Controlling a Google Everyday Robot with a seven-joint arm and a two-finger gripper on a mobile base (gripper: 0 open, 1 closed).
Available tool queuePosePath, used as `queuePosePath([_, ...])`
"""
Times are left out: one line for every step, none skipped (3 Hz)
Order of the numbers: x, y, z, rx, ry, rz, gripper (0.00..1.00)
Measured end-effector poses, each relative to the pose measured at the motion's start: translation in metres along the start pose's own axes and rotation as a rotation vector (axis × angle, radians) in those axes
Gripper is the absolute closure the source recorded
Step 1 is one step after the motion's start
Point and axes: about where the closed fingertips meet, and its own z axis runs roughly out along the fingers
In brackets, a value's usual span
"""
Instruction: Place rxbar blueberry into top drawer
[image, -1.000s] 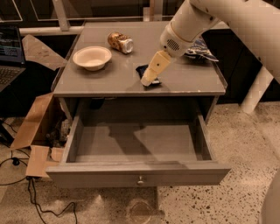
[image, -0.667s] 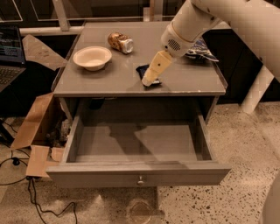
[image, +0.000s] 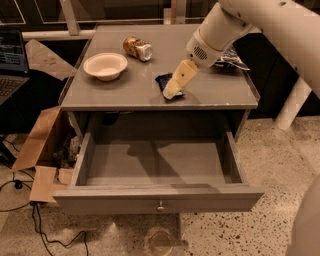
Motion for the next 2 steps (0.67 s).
queuePosePath([-0.002, -0.018, 0.014, 0.011, 0.005, 0.033, 0.0])
queuePosePath([-0.004, -0.034, 0.03, 0.037, 0.001, 0.061, 0.0])
